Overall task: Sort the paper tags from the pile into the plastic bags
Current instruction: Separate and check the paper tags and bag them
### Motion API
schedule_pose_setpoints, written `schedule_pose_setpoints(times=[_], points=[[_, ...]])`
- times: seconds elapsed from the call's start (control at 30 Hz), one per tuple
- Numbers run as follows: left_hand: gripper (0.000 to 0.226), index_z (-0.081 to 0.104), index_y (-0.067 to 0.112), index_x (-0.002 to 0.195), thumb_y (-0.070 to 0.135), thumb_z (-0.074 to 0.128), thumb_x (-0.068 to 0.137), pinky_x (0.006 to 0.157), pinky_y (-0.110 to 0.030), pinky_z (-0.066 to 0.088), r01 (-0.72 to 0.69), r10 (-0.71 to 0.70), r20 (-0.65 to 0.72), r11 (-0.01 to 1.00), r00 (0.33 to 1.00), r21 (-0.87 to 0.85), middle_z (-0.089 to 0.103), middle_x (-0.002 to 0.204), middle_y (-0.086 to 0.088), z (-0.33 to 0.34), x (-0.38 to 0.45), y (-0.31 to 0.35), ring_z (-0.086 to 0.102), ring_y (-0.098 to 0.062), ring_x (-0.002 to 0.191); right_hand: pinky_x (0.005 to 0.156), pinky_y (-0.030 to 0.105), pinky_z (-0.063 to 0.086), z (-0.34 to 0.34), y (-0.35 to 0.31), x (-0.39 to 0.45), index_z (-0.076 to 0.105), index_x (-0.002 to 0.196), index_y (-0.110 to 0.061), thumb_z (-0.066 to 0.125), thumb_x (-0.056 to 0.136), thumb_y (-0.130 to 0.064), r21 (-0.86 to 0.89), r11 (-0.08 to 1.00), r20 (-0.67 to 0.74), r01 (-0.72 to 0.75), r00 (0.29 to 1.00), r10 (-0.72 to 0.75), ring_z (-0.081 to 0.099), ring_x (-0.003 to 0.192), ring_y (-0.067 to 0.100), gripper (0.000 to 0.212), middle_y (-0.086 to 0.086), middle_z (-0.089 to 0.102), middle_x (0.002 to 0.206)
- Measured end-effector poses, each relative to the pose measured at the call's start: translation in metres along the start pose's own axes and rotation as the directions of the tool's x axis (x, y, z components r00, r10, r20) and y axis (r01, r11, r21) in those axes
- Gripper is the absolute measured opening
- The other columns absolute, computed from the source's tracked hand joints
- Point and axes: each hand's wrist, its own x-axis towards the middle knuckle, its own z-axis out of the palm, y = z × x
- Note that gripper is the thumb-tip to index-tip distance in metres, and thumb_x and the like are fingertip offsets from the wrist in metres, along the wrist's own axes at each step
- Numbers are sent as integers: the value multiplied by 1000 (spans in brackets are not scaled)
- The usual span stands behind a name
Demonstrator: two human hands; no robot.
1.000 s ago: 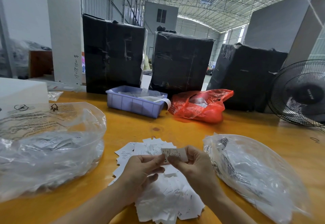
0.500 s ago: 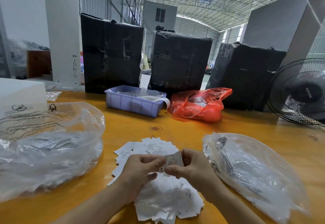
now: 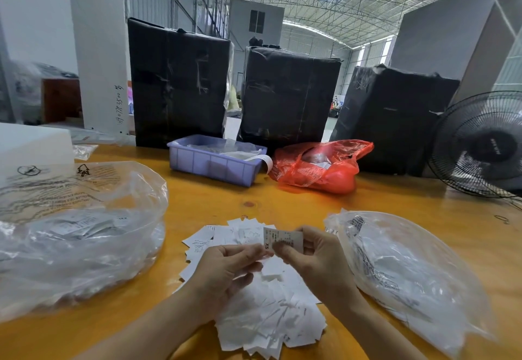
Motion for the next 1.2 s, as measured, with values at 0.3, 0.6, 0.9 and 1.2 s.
schedule_pose_setpoints(times=[0.3,0.6,0.9,1.2], points=[[22,78,8,76,22,75,60,60,-22,42,12,-13,16,1000,1000,13,75,91,-10,2,-4,1,61,-11,66,67,43,51,1,0,-2,66,73,-8,74,79,-14,-135,988,-15,76,997,-79,61,69,25,12,7,65,68],[13,77,9,63,19,74,55,58,-25,40,13,-13,-51,1000,999,-10,70,66,-5,4,-4,2,62,-9,55,62,45,45,3,-2,-3,64,75,3,74,79,-11,-72,997,84,-15,996,22,51,62,21,17,22,62,71],[15,79,12,69,21,74,59,57,-24,40,-12,14,-26,998,1000,67,69,65,-4,4,-6,2,63,-7,56,64,48,47,3,1,-2,61,86,4,67,86,-18,-106,991,188,-85,977,104,51,65,21,23,20,59,73],[28,77,5,80,25,75,60,63,-24,42,-71,70,16,990,997,124,74,85,-15,2,-6,1,64,-14,71,59,23,50,-1,4,0,57,87,-14,79,75,-11,-63,979,314,-195,927,205,60,61,10,25,3,65,73]])
